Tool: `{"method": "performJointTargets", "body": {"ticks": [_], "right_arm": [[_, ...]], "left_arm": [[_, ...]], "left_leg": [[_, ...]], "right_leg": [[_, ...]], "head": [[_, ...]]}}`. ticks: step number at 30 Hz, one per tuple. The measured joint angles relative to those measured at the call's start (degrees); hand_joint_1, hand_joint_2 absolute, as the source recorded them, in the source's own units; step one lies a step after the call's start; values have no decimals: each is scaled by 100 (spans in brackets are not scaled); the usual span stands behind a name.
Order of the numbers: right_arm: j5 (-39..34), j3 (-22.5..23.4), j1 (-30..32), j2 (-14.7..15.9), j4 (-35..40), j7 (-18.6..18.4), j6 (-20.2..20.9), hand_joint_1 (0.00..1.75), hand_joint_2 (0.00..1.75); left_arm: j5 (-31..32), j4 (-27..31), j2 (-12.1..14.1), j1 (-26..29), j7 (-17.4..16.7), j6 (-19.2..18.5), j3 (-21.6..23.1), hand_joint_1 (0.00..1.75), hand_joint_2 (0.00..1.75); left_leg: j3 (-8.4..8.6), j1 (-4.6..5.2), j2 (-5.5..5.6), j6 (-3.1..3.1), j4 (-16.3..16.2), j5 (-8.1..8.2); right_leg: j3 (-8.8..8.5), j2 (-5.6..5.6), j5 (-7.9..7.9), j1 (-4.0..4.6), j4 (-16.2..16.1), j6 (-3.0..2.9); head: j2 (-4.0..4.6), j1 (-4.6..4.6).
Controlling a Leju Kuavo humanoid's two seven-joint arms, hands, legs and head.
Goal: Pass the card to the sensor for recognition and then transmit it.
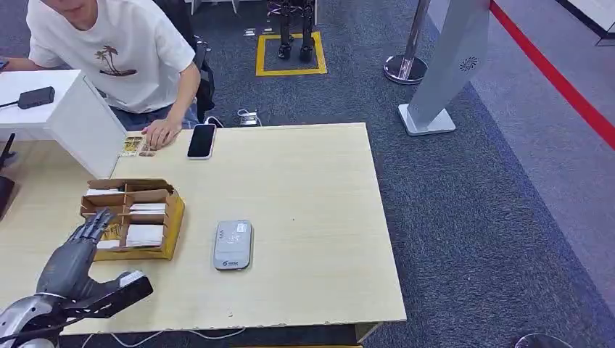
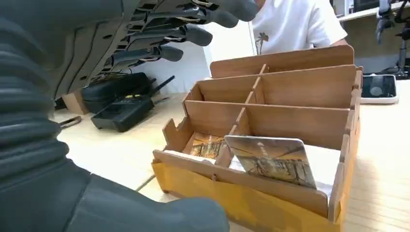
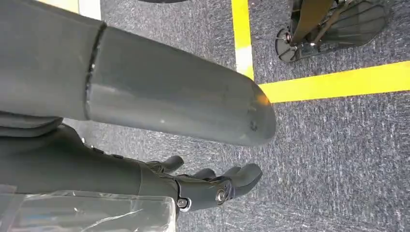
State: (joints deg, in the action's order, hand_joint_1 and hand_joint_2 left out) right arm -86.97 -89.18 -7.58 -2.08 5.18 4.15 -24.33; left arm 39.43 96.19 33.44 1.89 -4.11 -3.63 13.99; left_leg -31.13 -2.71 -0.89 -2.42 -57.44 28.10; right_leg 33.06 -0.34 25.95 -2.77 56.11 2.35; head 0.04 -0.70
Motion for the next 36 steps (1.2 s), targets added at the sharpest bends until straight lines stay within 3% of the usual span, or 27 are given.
{"method": "performJointTargets", "body": {"ticks": [10,19,36], "right_arm": [[-2,0,0,0,0,6,-2,0,0],[-2,0,0,0,-2,-33,-2,0,0],[17,0,-2,0,-2,-57,2,0,0]], "left_arm": [[135,-2,17,70,-176,-188,-63,0,175],[481,-24,352,202,-407,-441,-122,0,175],[553,-289,284,59,-363,-463,-114,0,175]], "left_leg": [[-1,0,0,0,0,0],[-2,-1,2,0,1,0],[-1,-1,2,0,0,0]], "right_leg": [[0,0,0,0,0,0],[1,2,0,1,0,0],[1,2,0,1,0,0]], "head": [[0,0],[-2,2],[0,0]]}}
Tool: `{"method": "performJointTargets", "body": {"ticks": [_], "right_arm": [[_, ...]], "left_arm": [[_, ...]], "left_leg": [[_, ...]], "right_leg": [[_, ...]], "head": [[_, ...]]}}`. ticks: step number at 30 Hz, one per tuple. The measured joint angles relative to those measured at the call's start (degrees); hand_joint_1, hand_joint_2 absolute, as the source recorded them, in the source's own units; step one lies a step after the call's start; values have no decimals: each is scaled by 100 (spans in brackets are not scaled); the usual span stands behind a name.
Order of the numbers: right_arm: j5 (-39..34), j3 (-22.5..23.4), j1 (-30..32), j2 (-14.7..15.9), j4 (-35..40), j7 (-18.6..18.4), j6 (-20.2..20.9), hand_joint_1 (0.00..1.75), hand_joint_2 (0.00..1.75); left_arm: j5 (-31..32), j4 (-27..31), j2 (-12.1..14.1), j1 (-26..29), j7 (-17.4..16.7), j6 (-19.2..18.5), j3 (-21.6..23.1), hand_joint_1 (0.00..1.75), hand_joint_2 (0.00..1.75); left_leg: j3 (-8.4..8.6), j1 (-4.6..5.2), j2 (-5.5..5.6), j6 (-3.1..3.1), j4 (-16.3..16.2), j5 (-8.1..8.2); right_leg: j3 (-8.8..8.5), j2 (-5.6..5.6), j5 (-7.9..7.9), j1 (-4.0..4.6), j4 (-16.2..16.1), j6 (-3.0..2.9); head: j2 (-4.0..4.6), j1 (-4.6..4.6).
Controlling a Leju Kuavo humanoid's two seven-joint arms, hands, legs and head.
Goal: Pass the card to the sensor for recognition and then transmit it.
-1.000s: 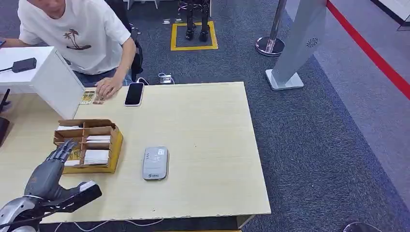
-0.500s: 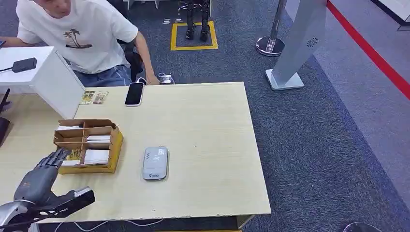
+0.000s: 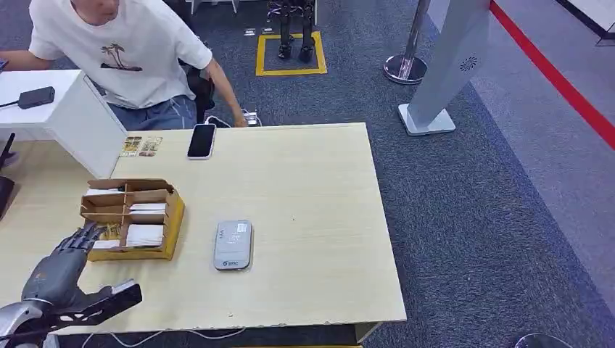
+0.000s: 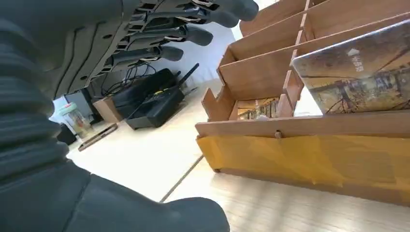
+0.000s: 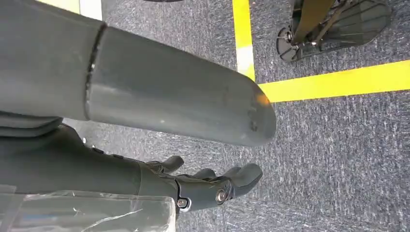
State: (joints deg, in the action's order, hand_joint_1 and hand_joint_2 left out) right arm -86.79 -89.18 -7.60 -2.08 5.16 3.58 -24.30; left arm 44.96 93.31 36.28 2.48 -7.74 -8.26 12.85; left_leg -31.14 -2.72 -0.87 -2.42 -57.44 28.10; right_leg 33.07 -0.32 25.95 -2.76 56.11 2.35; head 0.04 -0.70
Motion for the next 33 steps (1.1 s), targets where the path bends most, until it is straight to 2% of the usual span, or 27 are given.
{"method": "performJointTargets", "body": {"ticks": [9,17,22,33], "right_arm": [[22,0,0,0,0,-20,9,0,0],[61,0,-9,0,2,-2,42,0,0],[74,0,-8,0,2,-7,39,0,0],[74,0,-9,0,2,-2,31,0,0]], "left_arm": [[85,-133,-107,-204,20,44,39,0,175],[168,-490,-389,-879,114,74,210,0,175],[168,-664,-514,-1083,144,85,304,0,175],[61,-736,-540,-1193,179,98,435,0,175]], "left_leg": [[1,0,0,0,0,0],[0,0,8,-4,-1,-4],[1,0,7,-4,-1,-4],[0,0,7,-4,-1,-4]], "right_leg": [[2,-1,0,0,0,-1],[-1,7,-2,0,0,-1],[0,4,-2,0,0,-1],[2,4,-2,0,0,-1]], "head": [[0,0],[0,0],[0,0],[0,0]]}}
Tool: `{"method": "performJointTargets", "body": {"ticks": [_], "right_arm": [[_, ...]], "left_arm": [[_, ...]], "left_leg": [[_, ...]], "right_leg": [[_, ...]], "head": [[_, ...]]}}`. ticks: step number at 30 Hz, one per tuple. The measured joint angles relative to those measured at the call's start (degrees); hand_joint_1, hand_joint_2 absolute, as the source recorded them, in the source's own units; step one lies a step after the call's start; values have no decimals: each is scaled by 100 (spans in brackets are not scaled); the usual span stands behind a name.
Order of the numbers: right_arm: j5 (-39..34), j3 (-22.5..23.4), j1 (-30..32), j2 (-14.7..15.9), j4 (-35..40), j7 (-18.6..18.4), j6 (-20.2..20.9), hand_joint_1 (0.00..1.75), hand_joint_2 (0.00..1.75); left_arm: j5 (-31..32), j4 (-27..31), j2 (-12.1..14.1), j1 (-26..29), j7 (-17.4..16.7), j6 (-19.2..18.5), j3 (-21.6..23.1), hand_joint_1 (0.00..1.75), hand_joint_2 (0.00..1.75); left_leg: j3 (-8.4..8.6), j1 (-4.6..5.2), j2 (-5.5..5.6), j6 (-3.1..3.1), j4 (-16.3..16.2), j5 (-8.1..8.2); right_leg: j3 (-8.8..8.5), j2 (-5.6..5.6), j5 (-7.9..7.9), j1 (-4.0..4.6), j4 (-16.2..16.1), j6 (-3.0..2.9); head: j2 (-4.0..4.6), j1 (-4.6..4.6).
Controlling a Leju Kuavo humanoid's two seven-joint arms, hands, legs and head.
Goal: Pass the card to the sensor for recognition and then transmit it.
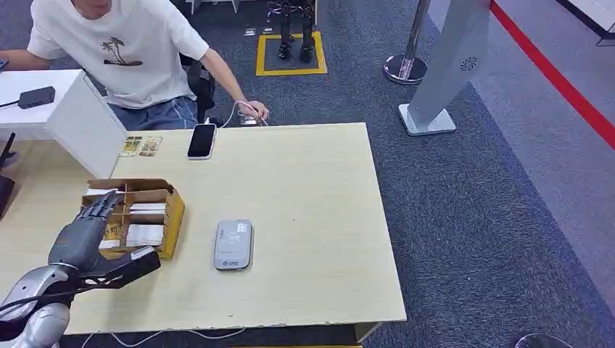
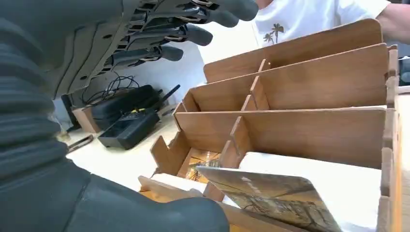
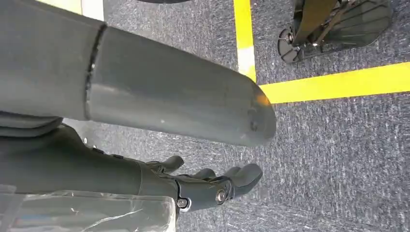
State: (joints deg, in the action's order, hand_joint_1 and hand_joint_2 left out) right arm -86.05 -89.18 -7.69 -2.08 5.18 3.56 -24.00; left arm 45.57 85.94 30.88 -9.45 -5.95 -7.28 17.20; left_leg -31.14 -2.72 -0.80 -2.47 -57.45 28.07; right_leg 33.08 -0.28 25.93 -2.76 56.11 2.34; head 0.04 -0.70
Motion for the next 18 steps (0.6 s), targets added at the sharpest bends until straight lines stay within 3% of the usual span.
{"method": "performJointTargets", "body": {"ticks": [6,18], "right_arm": [[-35,0,0,0,0,20,-15,0,0],[-59,0,7,0,0,20,-33,0,0]], "left_arm": [[-215,2,44,-7,-50,-59,44,0,175],[-719,324,557,279,-118,-297,87,0,175]], "left_leg": [[0,-1,0,-1,0,0],[-2,-1,1,-1,1,0]], "right_leg": [[-1,0,0,0,1,0],[-1,1,0,1,1,0]], "head": [[0,0],[0,0]]}}
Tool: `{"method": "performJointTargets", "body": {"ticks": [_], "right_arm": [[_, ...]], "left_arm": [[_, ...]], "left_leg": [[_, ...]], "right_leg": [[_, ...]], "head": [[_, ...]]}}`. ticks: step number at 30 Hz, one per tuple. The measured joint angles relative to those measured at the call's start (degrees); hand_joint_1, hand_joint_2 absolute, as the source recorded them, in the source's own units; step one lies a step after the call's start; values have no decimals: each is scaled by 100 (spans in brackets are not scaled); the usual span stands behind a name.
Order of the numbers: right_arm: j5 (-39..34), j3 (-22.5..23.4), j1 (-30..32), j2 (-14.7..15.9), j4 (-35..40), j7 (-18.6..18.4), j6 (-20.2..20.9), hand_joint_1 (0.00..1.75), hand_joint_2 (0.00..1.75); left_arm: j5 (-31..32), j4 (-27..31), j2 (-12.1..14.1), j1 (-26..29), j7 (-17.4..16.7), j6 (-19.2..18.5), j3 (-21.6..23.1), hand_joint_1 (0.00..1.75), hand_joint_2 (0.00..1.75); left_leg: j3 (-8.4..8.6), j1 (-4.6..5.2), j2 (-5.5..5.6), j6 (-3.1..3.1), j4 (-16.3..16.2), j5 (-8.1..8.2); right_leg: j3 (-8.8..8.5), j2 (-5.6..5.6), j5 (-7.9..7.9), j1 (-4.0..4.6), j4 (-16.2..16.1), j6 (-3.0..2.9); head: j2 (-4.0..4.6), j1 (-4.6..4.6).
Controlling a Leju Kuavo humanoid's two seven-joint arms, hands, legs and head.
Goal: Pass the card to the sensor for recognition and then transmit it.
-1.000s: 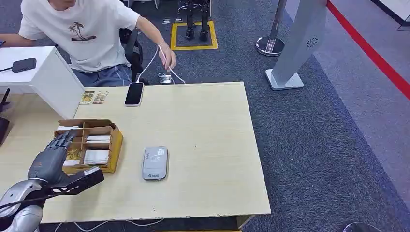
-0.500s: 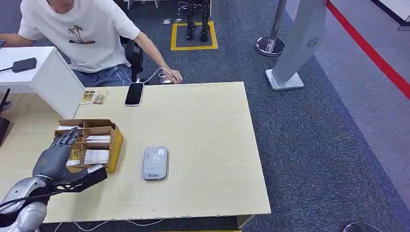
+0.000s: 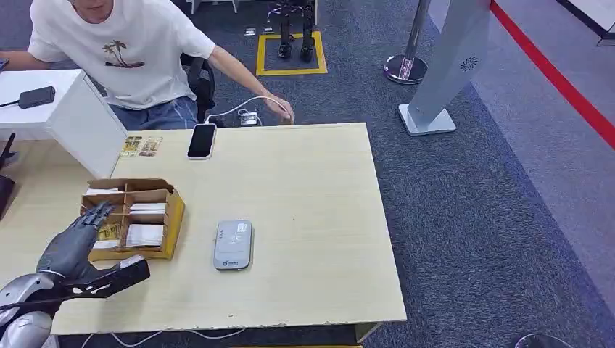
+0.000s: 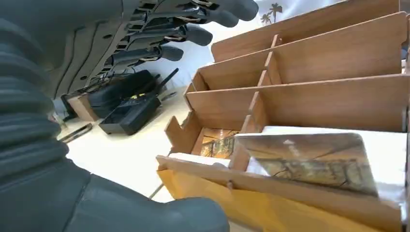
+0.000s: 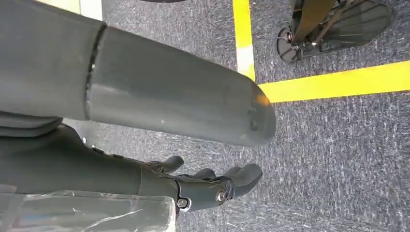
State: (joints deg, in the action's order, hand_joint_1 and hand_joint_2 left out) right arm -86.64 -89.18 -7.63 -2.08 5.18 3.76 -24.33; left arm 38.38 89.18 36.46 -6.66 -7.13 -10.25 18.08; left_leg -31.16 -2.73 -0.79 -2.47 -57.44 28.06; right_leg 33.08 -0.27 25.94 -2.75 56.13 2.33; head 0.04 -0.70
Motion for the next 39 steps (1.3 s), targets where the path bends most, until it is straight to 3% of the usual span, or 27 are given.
{"method": "performJointTargets", "body": {"ticks": [14,39], "right_arm": [[2,-2,-1,0,0,2,2,0,0],[66,-2,-3,0,0,-17,7,0,0]], "left_arm": [[-52,109,118,135,-52,-2,0,0,175],[-90,100,17,158,-59,0,2,0,175]], "left_leg": [[0,0,1,-1,0,-1],[1,0,0,-1,0,-1]], "right_leg": [[-1,0,0,0,0,0],[-1,0,0,0,0,0]], "head": [[0,0],[0,0]]}}
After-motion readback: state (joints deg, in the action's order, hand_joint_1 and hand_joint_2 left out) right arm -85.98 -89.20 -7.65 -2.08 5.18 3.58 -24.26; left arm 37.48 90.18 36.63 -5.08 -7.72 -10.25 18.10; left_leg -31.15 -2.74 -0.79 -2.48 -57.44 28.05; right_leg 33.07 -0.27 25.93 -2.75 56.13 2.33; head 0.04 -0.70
